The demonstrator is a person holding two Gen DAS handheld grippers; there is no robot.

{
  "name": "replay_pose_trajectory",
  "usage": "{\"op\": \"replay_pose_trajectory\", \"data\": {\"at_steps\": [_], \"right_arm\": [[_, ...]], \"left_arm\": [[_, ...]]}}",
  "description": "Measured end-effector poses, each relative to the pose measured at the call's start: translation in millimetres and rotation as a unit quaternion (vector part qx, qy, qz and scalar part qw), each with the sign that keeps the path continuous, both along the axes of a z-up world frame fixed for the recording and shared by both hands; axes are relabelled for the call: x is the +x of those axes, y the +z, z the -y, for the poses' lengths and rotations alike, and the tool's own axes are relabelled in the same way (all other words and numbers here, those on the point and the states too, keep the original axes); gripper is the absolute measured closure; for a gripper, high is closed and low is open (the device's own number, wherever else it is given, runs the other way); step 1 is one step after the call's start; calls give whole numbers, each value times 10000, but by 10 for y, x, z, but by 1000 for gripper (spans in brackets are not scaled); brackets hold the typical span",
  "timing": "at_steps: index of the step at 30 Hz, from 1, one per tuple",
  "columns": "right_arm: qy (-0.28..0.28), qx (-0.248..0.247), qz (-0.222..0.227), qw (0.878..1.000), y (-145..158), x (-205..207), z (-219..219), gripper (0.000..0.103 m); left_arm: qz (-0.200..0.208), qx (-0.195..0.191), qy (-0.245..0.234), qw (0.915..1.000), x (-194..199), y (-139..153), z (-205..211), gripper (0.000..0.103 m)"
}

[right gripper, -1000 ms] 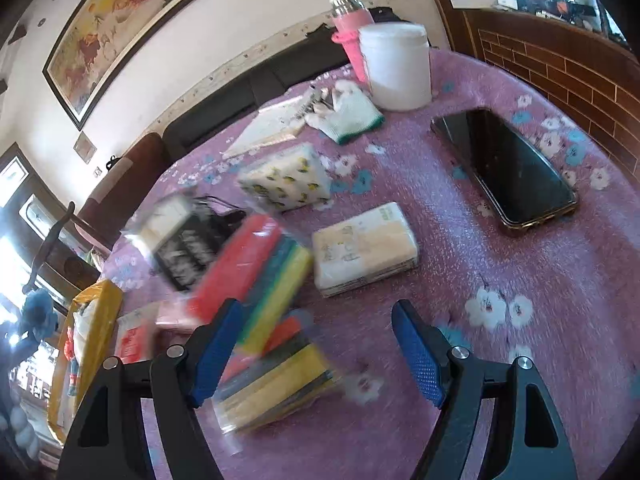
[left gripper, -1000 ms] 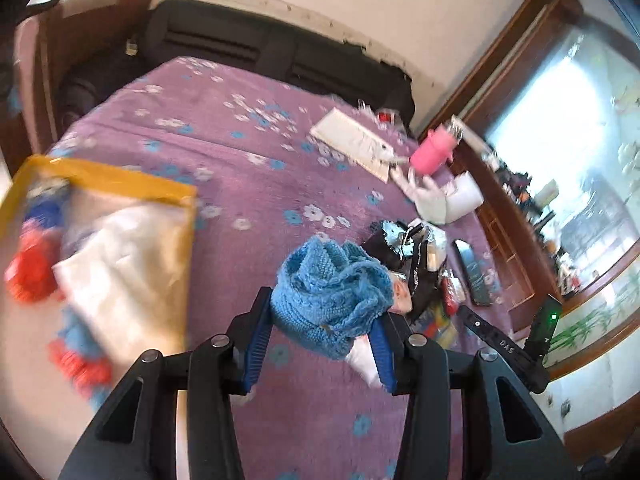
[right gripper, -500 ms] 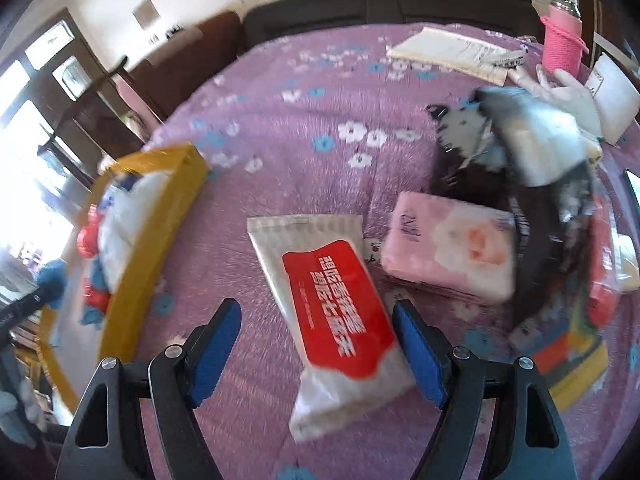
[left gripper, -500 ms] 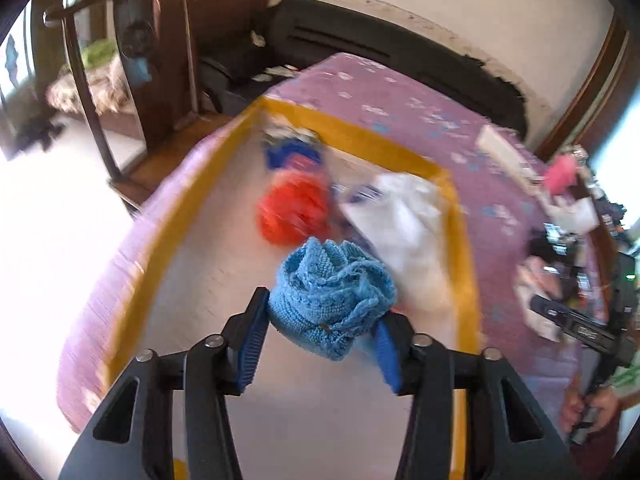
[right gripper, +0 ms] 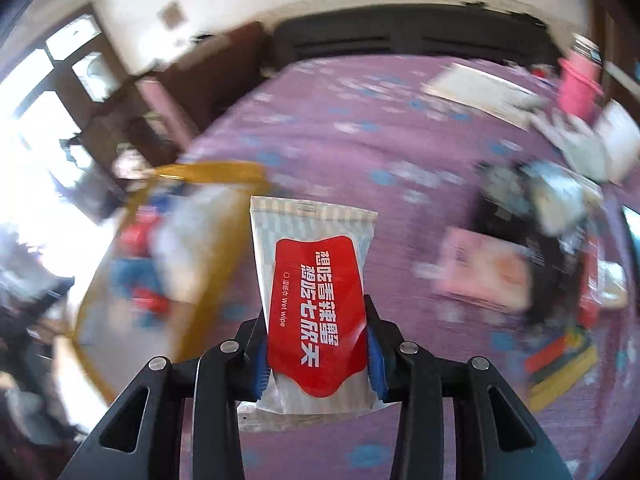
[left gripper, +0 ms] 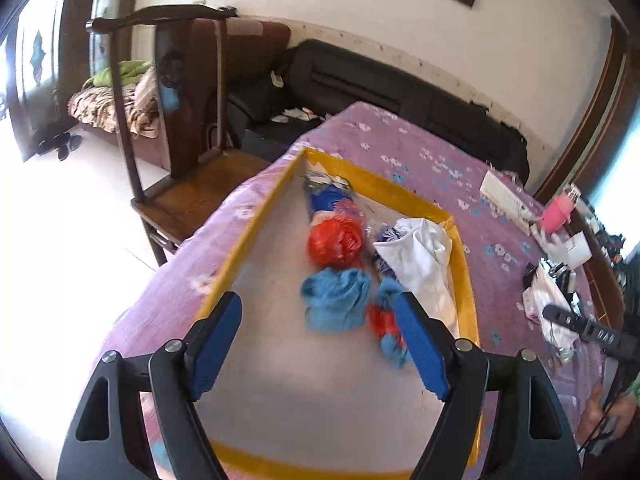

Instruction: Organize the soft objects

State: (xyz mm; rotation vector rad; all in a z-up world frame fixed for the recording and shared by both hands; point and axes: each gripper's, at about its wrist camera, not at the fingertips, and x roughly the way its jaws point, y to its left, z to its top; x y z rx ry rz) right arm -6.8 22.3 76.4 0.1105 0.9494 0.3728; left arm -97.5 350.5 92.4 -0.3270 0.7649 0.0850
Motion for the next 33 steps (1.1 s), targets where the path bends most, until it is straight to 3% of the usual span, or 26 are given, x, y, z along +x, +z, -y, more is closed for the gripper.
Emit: {"op": "replay_pose_trajectory", "data": {"at_steps": [3,6,11,14,21,24,29,33], "right_arm": [[639,381,-125,9972,110,-78,-433,61],[1120,507,-446,9914,14,-24,-900,61],[1434,403,-952,9843,-259,197,-1446,61],[1275,200,-1094,9856,-411,376,-1565,61],[672,-618,-653,9937,-451,720,-1617,56],[706,-390,-651,9946,-391,668,-1541,54],[745,60,-284,9968,130,348,-1120,36],[261,-275,426,9984,660,77,-408,21]], "left_arm": [[206,-119,200,9995,-293,56,-119,21],[312,-223,284,9989,-459,75,-170,21],[399,-374,271,9981,-578,55,-171,21],[422,-378,324,9979,-602,33,-184,21],[382,-477,351,9975,-590,-22,-190,21],[359,-514,301,9976,-591,-25,-142,21],[489,-277,142,9983,-610,108,72,21],[696,-110,-159,9974,-609,272,355,17]]}}
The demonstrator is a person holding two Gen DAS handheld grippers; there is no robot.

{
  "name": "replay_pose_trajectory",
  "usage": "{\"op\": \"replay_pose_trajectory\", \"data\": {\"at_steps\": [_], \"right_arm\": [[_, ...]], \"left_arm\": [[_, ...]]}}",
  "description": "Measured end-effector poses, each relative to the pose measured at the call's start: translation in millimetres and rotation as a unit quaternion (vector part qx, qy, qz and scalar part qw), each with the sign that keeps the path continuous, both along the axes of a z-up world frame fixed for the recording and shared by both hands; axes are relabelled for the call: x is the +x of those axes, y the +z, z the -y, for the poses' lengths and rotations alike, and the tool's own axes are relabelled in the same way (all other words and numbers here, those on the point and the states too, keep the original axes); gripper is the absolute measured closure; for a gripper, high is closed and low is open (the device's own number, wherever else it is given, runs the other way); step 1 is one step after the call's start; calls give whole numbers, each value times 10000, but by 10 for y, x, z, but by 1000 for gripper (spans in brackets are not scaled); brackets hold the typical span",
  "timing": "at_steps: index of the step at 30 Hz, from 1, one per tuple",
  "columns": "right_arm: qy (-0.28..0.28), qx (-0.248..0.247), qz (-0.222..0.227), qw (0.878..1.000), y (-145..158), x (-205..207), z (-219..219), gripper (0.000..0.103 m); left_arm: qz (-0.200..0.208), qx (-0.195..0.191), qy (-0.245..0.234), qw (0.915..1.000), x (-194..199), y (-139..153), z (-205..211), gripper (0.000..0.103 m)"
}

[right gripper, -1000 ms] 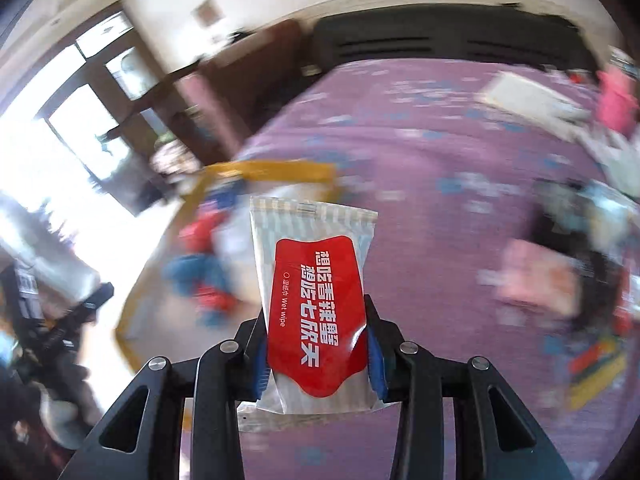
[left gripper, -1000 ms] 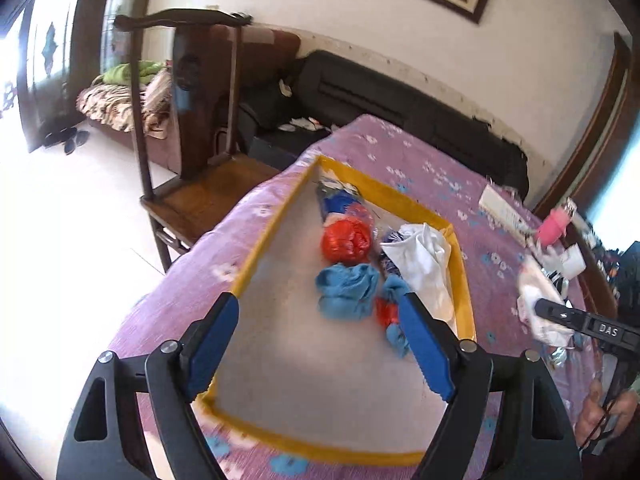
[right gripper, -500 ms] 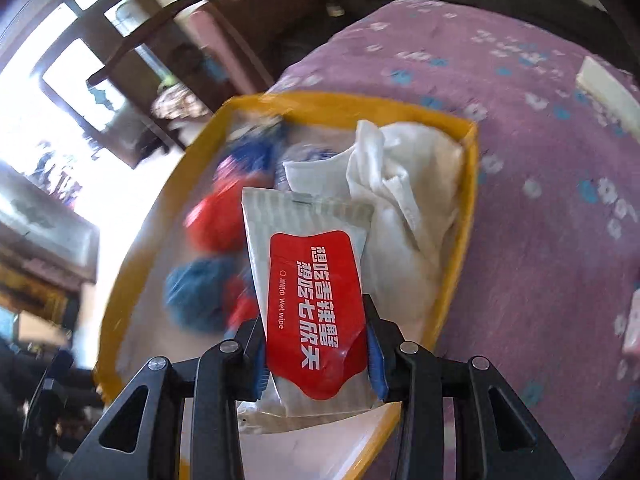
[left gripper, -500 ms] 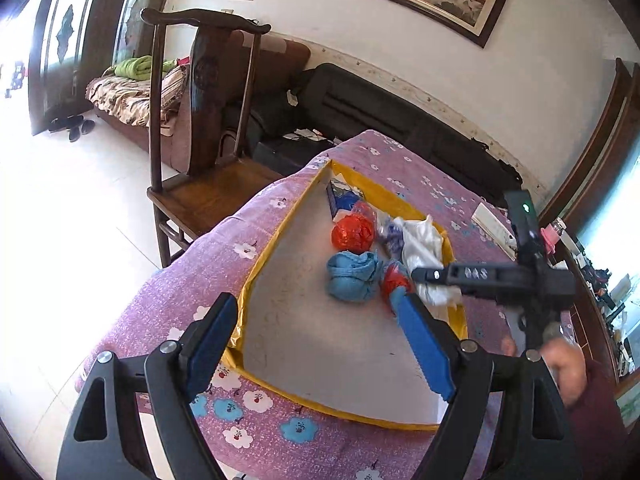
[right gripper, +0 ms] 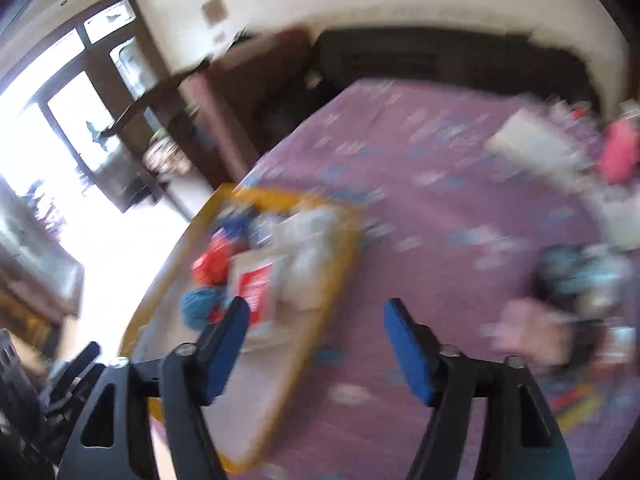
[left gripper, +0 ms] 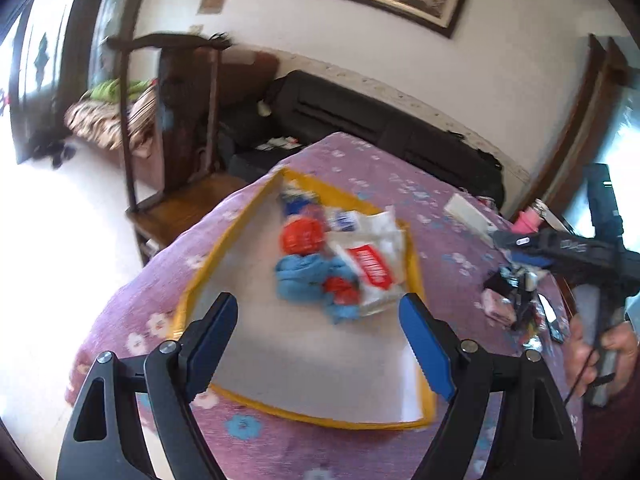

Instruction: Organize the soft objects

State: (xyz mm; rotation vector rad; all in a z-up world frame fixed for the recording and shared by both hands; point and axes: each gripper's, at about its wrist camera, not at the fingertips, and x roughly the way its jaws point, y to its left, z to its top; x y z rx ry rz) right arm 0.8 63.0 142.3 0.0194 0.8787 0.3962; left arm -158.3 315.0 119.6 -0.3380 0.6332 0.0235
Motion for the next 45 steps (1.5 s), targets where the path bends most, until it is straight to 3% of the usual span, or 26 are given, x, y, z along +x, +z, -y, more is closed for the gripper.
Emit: {"op": "replay_pose_trajectory", "data": {"at_steps": [3,5,6,7,9,10,11,13,15,17,22,27,28,30,33,35,37,39,41,42,43,45], "right_arm": [[-528,-225,995,9934,363,-282,647,1],[-937,-299,1644,9815,463,-518,1106,0],[-1135,-266,1761,9774,442,-614,1355,0],[-1406,-294,1567,9771,361,-649,1613,0],[-1950,-523,641,9773,89,-556,2022,1],[-2151,-453,238,9753,-118,-520,2264,9],[-2242,-335,67,9739,-253,-521,2413,17],[-2415,-183,-272,9698,-520,-508,2669,21],[-2421,70,-390,9694,-670,-504,2803,32],[-2363,265,-356,9707,-659,-448,2801,41],[-2206,425,123,9744,-472,-1,2608,41],[-2017,204,-274,9789,-663,654,2337,41],[-1920,353,-393,9800,-712,686,2287,41],[-1365,902,-693,9841,-751,607,2160,40],[-442,1098,-1052,9874,-769,350,1866,40],[308,1347,-1356,9811,-730,129,1656,40],[589,1348,-1368,9796,-633,-46,1578,40],[476,1408,-1031,9835,-447,-195,1671,34],[4,1537,-515,9868,-272,-320,1925,7],[-330,1638,-205,9857,-221,-388,2089,0],[-644,1798,4,9816,-227,-445,2275,0],[-1007,2032,-336,9734,-408,-446,2558,0]], "left_arm": [[238,108,-106,9996,-27,168,265,3],[465,69,-341,9983,-63,254,497,0],[448,-20,-540,9975,-48,252,601,0],[341,-95,-733,9967,-18,226,705,0],[-25,-190,-1092,9938,82,97,991,0],[-154,-217,-1184,9926,109,27,1104,0],[-251,-248,-1263,9914,129,-28,1186,0],[-429,-277,-1416,9886,160,-143,1359,0],[-530,-205,-1461,9876,163,-195,1456,0],[-596,-105,-1441,9877,179,-215,1509,0],[-603,-118,-1258,9902,167,-178,1466,0],[-628,-25,-1250,9902,156,-159,1467,0],[-629,0,-1251,9901,157,-154,1460,0],[-586,13,-1242,9905,157,-139,1440,0],[-550,-39,-1258,9905,213,-157,1424,0],[-606,-143,-1346,9889,265,-213,1455,0],[-698,-189,-1452,9868,298,-278,1523,0],[-731,-191,-1527,9854,296,-314,1579,0],[-762,-153,-1605,9840,280,-345,1640,0],[-772,-136,-1642,9833,270,-358,1664,0],[-785,-108,-1682,9826,265,-364,1689,0],[-849,13,-1782,9803,260,-386,1762,0]]}}
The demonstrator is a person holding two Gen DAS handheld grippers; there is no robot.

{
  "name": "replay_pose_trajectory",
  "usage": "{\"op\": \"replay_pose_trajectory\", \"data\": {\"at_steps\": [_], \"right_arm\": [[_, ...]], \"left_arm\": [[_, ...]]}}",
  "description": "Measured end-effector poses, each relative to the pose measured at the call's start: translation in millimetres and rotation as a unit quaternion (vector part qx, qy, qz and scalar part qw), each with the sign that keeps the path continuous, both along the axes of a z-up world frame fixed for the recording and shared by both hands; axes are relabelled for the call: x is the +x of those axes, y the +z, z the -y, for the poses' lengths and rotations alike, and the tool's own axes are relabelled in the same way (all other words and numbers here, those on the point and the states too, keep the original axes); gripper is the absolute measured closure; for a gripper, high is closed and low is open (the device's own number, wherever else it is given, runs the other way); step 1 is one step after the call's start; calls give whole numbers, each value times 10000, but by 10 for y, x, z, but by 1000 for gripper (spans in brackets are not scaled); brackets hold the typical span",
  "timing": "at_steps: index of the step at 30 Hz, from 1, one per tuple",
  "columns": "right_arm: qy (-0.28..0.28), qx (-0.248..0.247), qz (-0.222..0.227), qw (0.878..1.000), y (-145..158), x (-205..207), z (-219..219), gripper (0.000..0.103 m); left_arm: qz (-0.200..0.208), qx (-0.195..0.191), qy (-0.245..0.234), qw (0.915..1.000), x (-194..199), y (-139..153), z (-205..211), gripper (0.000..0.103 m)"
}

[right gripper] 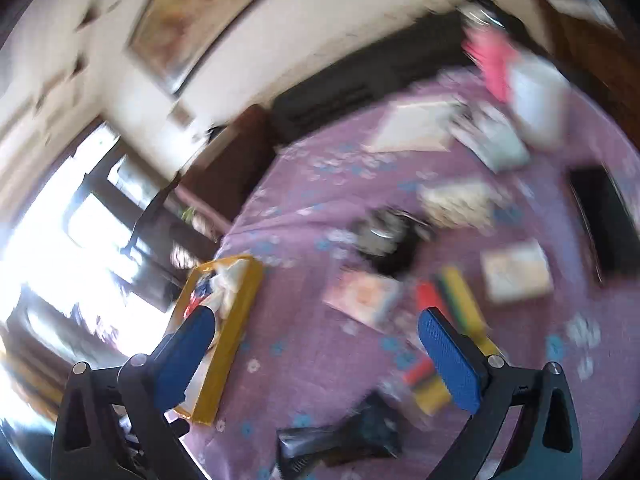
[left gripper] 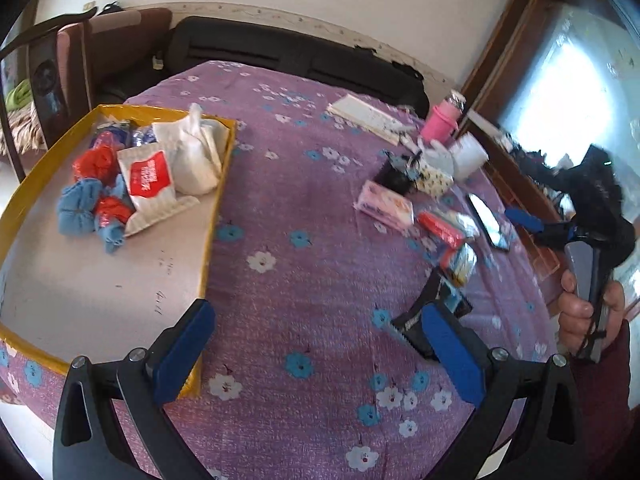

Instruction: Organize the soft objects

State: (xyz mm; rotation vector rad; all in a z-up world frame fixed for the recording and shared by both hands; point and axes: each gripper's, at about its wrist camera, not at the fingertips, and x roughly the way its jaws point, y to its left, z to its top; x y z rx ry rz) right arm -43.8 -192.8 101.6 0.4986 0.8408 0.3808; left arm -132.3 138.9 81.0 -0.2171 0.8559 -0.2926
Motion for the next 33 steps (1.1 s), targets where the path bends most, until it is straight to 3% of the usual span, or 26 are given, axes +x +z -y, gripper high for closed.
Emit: {"op": "replay_pose_trajectory", "data": {"at_steps": [1,3,6,10,17,23,33], "right_arm": [[-113,81,-416,9990,-165,20,134,0],[-380,-128,-687,9968,-368,-56,297,1],[-454,-834,-803,9922,-556,-217,344,4],[-406,-1124,-852,9892,-671,-262,269,9],[-518,-932,-1222,9868,-830,-15,210,14],[-540,-1208,-1363,9818,-815,145,39,14],[-699,-1802,-1575,9684,-821,276,-168,13]], "left_arm": [[-22,51,-55,10000,-5,-16,29,0],[-92,154,-217,9996,-7,-58,136,0],[-212,290,-543,9979,30,-144,394,0],[-151,626,-926,9936,119,-194,784,0],[159,1488,-1789,9724,322,-343,1569,0],[-180,2056,-1936,9591,530,-728,1862,0],[-455,1817,-1630,9687,630,-815,1750,0]]}}
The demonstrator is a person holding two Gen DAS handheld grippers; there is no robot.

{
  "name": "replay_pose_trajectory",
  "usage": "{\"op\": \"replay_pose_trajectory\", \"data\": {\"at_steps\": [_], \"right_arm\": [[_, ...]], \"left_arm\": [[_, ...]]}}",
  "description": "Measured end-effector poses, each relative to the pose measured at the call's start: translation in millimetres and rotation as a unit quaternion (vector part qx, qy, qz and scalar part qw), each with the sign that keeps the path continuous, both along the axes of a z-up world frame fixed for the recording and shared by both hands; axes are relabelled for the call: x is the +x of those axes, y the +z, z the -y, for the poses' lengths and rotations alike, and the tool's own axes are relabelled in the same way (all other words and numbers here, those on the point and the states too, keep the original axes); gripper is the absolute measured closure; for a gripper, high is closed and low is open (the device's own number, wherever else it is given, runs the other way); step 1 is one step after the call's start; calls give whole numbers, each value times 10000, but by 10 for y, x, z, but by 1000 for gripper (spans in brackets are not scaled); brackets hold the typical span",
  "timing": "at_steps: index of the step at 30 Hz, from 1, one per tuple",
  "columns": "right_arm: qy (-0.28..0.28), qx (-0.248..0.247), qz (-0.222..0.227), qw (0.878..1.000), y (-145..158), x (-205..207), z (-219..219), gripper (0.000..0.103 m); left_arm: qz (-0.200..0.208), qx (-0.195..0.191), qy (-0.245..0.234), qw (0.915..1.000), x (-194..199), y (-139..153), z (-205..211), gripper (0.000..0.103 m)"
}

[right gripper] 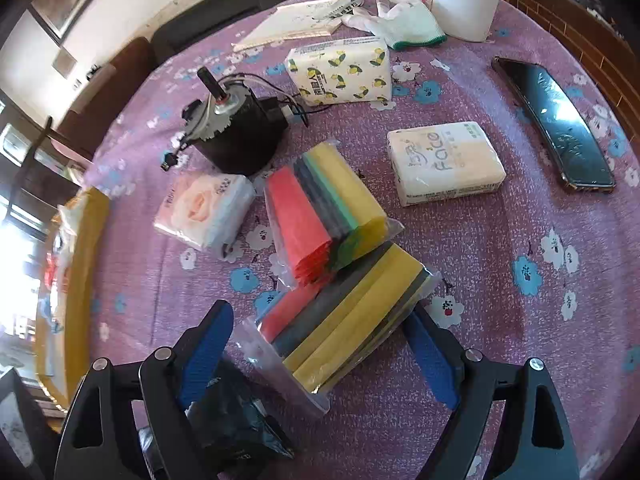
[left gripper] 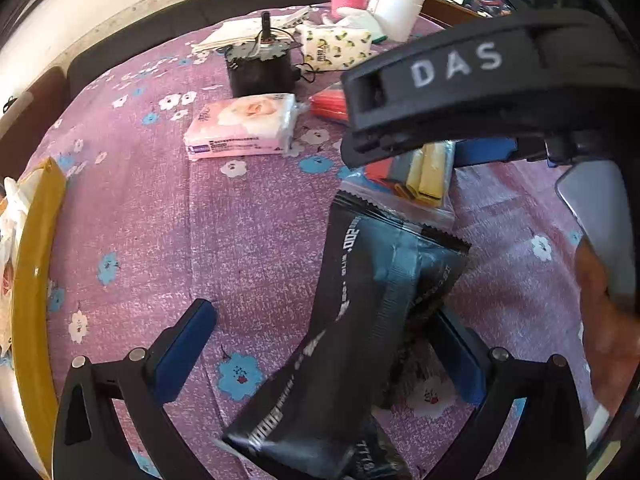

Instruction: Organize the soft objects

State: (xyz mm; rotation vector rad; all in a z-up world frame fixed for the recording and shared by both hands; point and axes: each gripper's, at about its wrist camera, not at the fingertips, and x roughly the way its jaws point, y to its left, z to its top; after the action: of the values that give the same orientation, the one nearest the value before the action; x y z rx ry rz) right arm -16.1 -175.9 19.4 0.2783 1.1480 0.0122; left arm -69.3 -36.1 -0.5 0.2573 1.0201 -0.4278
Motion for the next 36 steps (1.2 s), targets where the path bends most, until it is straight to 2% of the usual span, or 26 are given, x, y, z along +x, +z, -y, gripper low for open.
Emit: {"op": "replay_pose_trajectory", "data": {"at_steps": [9,12,14,15,16,17,21,24,25,29,33,34,35,36], "right_arm": [[294,-1031,-313,9937,-78,91,-278,14],[356,-1259,-249,9911,-64,74,-325,26],[304,-1247,-209,9915,-25,24,-274,48],[264,-1210,-209,9921,-8,-6,-233,52],[219,-1141,-213,9930,3,-41,-182,60],[192,-1075,-199,9938,25,-85,-128,67],[204,-759,-60,9969,59,-326,-18,77],[254,-649,56,9976,118,-470,-31,85],[288,-612,110,9976,148,-518,-43,91],[412,-553,297,9972,261,-732,-94,91],[384,-63,412,9984,324,-801,23,91],[286,20,472,9985,333,-807,81,85],[145,51,486,9987,331,-811,135,63],[-40,106,483,9988,313,-809,221,48]], "left_arm": [[31,-32,-12,10000,3,3,8,0],[56,-36,43,10000,-22,11,-4,2],[226,-100,256,9994,-66,56,-73,23],[333,-150,360,9987,-94,86,-111,51],[428,-212,488,9977,-118,109,-161,58],[401,-409,556,9968,-127,123,-229,58],[217,-1104,617,9917,-133,172,-436,59],[100,-1400,686,9877,-234,225,-583,59],[133,-1462,690,9868,-284,276,-638,59],[387,-1719,796,9811,-483,546,-972,59],[569,-1997,1064,9724,-633,745,-1416,59],[576,-2050,1123,9706,-666,775,-1515,59],[595,-2143,1239,9670,-717,804,-1651,59],[609,-2197,1328,9646,-752,815,-1751,59]]}}
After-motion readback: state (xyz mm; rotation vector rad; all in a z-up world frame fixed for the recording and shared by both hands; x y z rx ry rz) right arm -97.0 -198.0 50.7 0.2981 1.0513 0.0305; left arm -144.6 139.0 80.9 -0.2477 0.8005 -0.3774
